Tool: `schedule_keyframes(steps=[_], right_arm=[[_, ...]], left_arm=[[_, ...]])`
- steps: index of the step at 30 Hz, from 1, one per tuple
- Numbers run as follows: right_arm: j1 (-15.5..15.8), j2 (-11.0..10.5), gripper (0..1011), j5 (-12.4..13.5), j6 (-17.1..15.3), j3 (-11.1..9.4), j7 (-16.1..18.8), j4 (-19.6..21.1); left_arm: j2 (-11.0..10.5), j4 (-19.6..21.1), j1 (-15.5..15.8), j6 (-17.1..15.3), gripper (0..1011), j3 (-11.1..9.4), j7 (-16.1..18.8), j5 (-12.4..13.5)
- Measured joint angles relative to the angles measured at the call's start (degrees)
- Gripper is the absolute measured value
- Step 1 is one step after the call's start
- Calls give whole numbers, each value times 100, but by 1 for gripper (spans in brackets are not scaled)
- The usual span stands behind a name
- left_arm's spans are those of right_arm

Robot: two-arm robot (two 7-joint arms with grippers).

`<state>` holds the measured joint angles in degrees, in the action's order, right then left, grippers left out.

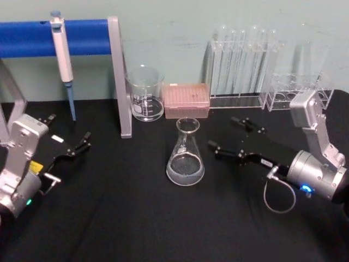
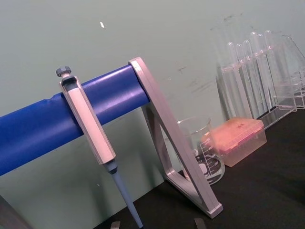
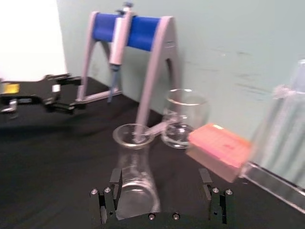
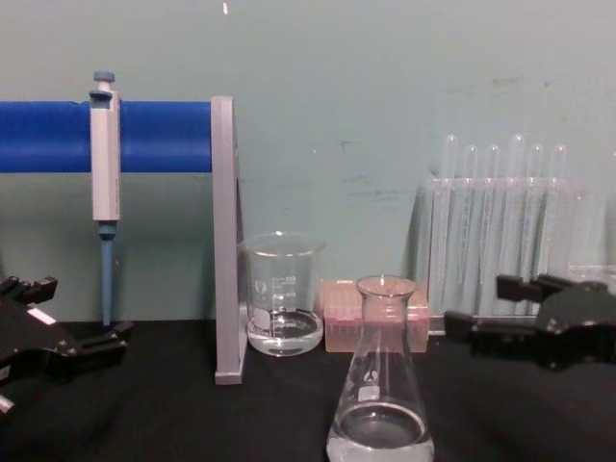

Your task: Grasp the erlenmeyer flask with one hand, shake it three times, then place it back.

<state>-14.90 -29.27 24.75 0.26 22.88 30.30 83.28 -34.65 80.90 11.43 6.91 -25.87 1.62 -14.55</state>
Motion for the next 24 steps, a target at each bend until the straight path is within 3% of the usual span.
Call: schedule_keyframes(steps=[6,13,16,24], right_arm=[[8,228,1002,-215,-6,-174,-629,-64],[-51,730,1003,-621,-35,-422,-1685,-348],[-120,887,1003,-752,-38,-479,-1943,-520],[-282,1132,1003,-959,-45,-524,-2137,-1011]], left_arm=[[0,0,0,0,1000,0,0,0],[0,0,0,0,1001,0,0,0],[0,0,0,0,1001,0,0,0],[0,0,0,0,1001,0,0,0]])
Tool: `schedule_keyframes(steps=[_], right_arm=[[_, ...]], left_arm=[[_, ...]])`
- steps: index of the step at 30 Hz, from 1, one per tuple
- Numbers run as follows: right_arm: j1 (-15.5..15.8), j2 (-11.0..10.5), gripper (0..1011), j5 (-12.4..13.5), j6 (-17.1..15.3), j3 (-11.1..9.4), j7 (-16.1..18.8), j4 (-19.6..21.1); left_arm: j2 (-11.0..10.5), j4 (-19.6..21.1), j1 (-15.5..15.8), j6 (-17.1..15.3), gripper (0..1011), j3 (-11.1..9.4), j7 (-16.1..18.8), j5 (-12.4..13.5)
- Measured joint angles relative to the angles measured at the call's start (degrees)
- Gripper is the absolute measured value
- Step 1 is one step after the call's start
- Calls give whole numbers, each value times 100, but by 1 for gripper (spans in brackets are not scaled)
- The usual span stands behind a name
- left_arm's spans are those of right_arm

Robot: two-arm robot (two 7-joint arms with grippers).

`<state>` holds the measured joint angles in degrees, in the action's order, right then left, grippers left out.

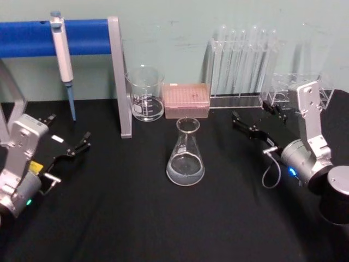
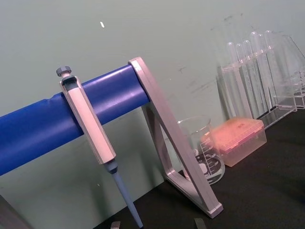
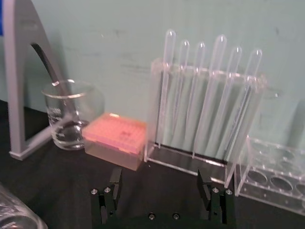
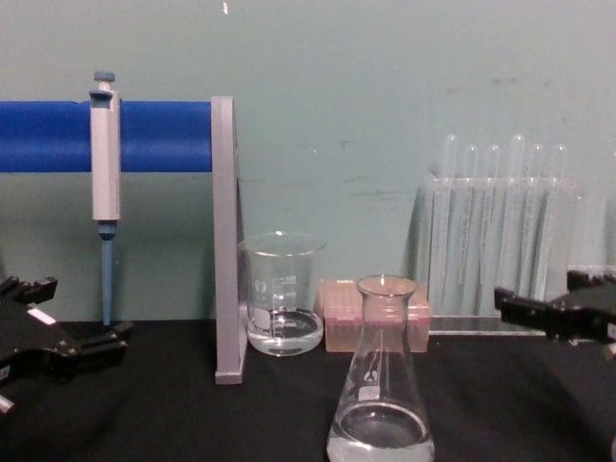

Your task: Grasp the erlenmeyer flask with one hand, shake it three times, then place it back.

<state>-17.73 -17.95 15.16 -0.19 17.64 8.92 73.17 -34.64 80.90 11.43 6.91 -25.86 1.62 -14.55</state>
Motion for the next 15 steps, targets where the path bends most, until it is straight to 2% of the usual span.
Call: schedule_keyframes(steps=[6,15], right_arm=[[-85,95,1003,-108,4,-21,22,-283],[-148,176,1003,-209,-47,-59,105,-484]], left_arm=[[0,0,0,0,1001,0,0,0],[0,0,0,0,1001,0,0,0]])
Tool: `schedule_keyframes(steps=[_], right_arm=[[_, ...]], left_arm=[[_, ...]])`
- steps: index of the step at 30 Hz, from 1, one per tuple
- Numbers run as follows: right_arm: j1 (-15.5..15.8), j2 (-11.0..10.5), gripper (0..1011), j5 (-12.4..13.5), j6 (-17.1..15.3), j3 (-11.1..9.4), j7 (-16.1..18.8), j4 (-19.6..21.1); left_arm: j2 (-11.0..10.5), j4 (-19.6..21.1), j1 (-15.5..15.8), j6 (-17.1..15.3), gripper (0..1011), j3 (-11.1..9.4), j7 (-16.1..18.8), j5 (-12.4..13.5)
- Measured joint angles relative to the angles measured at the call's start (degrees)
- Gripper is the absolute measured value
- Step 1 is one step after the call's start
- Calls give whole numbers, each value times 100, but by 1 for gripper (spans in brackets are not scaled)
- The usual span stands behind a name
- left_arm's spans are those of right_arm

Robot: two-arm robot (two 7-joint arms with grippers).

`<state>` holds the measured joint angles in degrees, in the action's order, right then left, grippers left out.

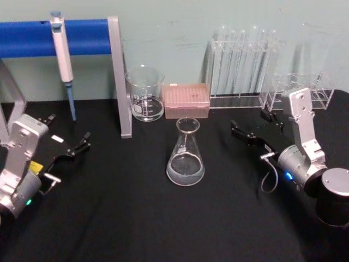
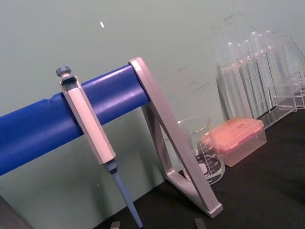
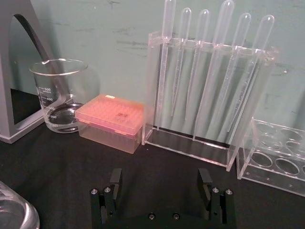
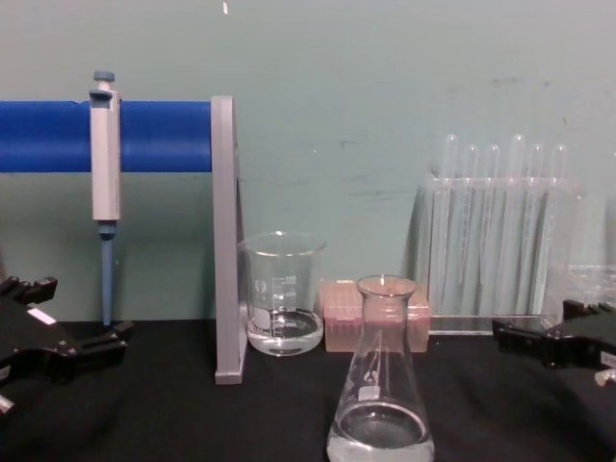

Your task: Grasp the erlenmeyer flask with one hand, shake it three times, then place it back.

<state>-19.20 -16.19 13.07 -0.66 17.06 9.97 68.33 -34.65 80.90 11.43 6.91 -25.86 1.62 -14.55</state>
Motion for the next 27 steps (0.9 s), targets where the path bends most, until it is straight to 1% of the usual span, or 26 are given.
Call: schedule_keyframes(steps=[27], right_arm=[[17,-23,1003,20,8,7,-20,51]], left_arm=[[0,0,0,0,1001,0,0,0]])
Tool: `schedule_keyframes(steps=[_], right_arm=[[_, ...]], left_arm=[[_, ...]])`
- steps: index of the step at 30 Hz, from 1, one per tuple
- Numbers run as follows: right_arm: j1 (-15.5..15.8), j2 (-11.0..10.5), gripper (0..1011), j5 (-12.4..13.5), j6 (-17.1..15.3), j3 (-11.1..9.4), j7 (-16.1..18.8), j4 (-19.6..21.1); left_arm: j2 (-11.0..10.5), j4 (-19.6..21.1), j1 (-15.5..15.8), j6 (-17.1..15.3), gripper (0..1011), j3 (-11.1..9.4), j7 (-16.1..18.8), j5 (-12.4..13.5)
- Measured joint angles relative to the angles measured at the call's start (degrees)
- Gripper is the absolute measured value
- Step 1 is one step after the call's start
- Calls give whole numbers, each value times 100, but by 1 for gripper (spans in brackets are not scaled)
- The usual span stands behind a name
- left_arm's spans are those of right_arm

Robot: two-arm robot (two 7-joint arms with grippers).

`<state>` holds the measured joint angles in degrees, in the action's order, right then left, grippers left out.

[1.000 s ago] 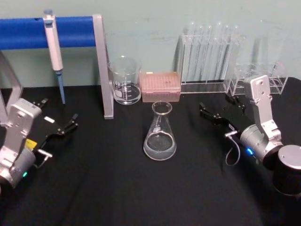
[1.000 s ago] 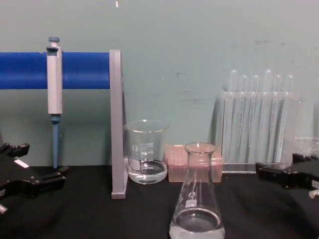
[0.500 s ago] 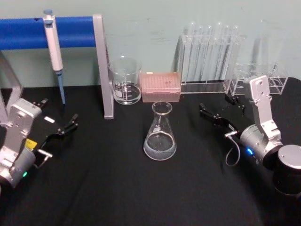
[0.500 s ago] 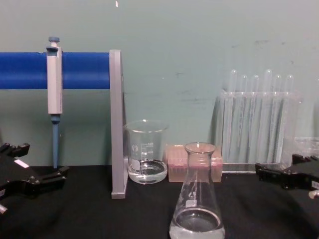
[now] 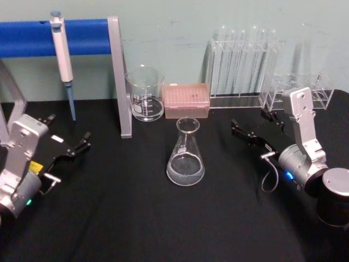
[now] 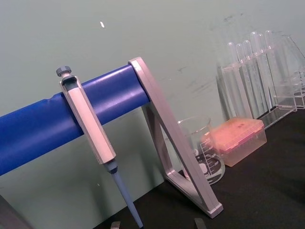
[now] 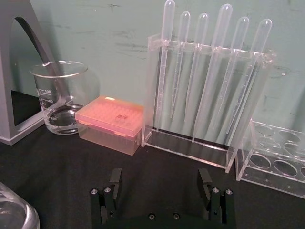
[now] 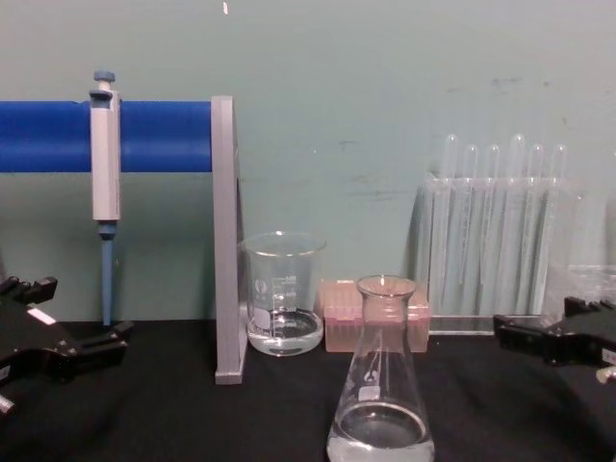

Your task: Grasp the erlenmeyer flask with one hand, shake it three times, then place it back.

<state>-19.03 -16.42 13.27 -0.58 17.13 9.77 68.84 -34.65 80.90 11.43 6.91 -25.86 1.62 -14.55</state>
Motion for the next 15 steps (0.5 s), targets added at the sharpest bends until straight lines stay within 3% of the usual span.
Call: schedule_keyframes(steps=[15], right_arm=[[4,-2,1003,8,3,0,-1,7]], left_arm=[[0,0,0,0,1001,0,0,0]])
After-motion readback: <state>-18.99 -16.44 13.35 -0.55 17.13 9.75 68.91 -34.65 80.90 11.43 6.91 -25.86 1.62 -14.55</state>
